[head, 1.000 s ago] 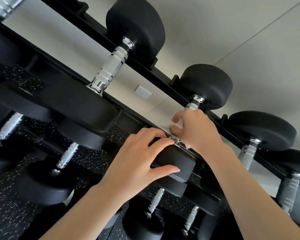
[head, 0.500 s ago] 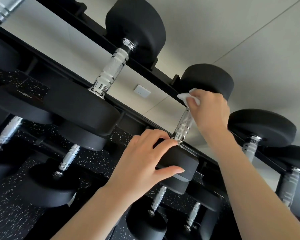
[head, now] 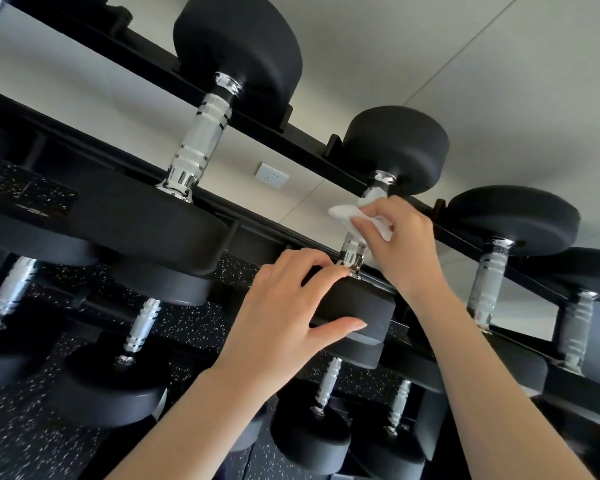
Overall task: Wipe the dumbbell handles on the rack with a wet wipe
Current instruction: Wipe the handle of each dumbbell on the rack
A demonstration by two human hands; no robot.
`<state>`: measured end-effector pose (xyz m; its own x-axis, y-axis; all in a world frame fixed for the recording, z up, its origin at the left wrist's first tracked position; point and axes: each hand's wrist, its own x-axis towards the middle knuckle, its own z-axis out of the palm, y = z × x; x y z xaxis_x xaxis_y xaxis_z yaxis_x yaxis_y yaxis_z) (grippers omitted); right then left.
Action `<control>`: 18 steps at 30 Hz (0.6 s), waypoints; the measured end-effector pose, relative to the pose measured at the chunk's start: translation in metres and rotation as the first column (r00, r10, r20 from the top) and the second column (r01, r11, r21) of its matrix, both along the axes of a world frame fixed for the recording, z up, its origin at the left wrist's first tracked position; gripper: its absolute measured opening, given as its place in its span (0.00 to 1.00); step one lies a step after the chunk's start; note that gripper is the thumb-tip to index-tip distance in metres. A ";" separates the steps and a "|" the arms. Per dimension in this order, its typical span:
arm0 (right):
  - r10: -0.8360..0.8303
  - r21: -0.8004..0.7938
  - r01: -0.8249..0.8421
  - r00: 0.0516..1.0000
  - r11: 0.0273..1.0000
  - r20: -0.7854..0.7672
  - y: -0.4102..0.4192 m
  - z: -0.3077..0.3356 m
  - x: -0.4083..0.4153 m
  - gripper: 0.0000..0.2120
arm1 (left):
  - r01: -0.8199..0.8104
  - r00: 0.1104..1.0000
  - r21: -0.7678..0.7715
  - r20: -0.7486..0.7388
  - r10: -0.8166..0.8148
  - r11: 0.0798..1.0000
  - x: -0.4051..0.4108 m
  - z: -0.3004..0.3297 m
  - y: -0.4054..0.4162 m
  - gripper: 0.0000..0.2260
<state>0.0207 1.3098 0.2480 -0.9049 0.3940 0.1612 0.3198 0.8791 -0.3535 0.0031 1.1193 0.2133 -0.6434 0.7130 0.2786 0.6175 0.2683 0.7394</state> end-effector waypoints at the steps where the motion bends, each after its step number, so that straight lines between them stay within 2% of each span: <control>1: -0.010 -0.035 0.010 1.000 0.999 0.010 -0.003 -0.001 0.005 0.05 | 0.003 1.000 -0.001 -0.003 -0.003 1.000 0.000 0.000 0.000 0.22; 5: -0.084 -0.272 0.098 0.994 0.957 0.065 -0.010 -0.003 0.022 0.03 | 0.035 0.999 -0.016 -0.007 -0.035 0.999 -0.003 0.003 0.000 0.23; 9: -0.206 -0.481 0.182 0.979 0.858 0.004 -0.015 0.003 0.035 0.03 | 0.072 0.997 -0.031 -0.016 -0.072 0.997 -0.007 0.007 0.001 0.23; 18: -0.475 -0.458 0.362 0.865 0.812 -0.159 0.010 0.034 0.108 0.03 | 0.180 0.961 -0.098 -0.194 -0.196 0.979 0.017 0.035 0.041 0.23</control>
<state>0.1285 1.3201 0.2817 -0.5844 0.8047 0.1048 0.4724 0.4423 -0.7624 0.0205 1.1599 0.2488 -0.4319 0.8406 0.3268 0.7964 0.1854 0.5756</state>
